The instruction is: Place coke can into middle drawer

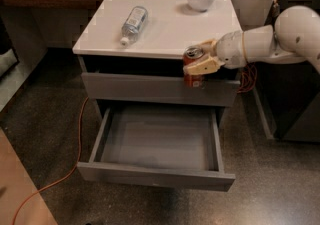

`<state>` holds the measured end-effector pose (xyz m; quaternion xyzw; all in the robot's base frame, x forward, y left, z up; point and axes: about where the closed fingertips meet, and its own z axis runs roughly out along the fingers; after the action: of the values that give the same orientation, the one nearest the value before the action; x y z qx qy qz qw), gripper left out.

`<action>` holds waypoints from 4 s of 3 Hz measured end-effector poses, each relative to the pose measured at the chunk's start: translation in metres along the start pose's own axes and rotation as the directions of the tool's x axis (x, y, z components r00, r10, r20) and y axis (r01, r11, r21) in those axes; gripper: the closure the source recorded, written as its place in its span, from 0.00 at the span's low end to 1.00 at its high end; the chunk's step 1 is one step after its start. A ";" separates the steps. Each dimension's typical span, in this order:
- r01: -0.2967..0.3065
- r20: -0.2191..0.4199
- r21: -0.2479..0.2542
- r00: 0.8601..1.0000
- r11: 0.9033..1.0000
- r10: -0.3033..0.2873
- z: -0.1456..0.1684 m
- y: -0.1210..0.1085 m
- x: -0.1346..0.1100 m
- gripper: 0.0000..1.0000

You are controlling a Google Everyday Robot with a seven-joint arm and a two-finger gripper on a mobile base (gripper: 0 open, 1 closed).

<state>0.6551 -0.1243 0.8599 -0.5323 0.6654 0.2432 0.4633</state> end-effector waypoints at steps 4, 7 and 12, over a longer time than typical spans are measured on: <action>-0.066 0.050 0.027 0.997 0.997 0.064 0.032 0.008 0.077 1.00; -0.116 0.109 -0.034 0.987 0.993 0.119 0.084 0.044 0.142 1.00; -0.097 0.179 -0.053 0.978 0.994 0.105 0.155 0.082 0.263 1.00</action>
Offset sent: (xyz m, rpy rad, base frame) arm 0.0047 -0.0192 -0.0943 0.0748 0.0098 -0.0648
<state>0.6330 -0.0989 0.5457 -0.4837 0.6409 0.3285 0.4973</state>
